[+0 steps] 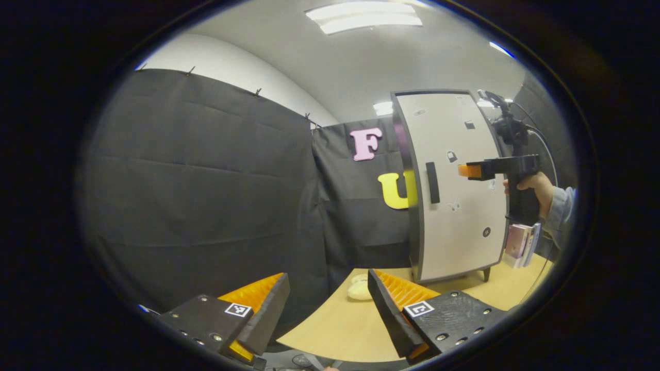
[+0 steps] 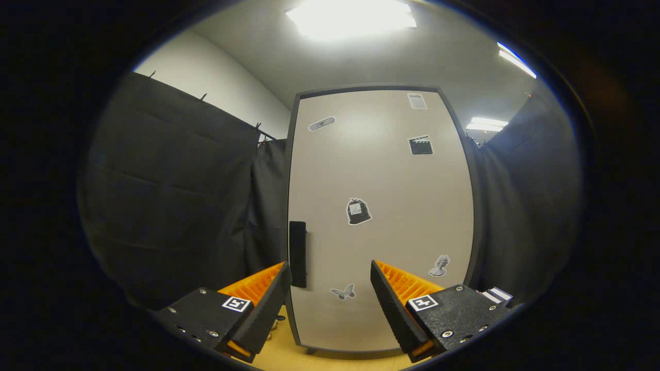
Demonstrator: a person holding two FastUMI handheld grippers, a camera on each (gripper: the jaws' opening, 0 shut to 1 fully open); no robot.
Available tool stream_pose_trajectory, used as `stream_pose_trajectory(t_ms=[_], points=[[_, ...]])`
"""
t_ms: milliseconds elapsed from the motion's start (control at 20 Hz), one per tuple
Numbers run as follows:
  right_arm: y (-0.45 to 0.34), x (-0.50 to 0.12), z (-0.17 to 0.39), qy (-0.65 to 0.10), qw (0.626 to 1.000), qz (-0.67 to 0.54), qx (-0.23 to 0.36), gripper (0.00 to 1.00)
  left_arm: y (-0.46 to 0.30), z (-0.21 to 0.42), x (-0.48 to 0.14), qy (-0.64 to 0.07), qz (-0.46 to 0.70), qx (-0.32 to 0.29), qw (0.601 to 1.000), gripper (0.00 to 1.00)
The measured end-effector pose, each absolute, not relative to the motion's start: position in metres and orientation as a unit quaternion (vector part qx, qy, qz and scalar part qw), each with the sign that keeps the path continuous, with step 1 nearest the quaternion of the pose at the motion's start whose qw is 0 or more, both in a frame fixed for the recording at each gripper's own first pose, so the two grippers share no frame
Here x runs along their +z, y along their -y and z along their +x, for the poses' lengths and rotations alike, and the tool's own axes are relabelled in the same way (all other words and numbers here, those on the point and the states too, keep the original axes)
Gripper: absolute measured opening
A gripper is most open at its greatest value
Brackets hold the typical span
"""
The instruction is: Open the cabinet door with the right hand, grasp the bottle in the cabinet with the left hand and place it on the coaster, then close the cabinet door with the right hand.
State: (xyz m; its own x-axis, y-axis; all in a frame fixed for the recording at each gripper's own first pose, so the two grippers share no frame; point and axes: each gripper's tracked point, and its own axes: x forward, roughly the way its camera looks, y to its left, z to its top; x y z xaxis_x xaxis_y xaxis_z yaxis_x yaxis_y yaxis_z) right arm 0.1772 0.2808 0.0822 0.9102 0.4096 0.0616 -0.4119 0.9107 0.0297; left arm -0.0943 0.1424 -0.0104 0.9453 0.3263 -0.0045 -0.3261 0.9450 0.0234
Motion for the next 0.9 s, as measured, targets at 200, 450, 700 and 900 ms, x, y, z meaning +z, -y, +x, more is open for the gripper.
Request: stream_pose_trajectory(t_ms=[200, 450, 700, 900], points=[[-0.307, 0.078, 0.197, 0.014, 0.976, 0.02, 0.216, 0.95, -0.158, -0.105, -0.016, -0.008, 0.01, 0.18, 0.984, 0.91], [-0.339, 0.065, 0.226, -0.008, 0.976, 0.009, 0.217, 0.92, -0.175, -0.109, -0.021, -0.015, 0.004, 0.197, 0.98, 0.91], [-0.364, 0.057, 0.251, -0.027, 0.977, 0.007, 0.213, 0.85, -0.191, -0.113, -0.028, -0.02, 0.002, 0.209, 0.978, 0.91], [-0.381, 0.05, 0.266, -0.056, 0.976, 0.006, 0.212, 0.75, -0.201, -0.114, -0.032, -0.025, -0.003, 0.213, 0.977, 0.89]])
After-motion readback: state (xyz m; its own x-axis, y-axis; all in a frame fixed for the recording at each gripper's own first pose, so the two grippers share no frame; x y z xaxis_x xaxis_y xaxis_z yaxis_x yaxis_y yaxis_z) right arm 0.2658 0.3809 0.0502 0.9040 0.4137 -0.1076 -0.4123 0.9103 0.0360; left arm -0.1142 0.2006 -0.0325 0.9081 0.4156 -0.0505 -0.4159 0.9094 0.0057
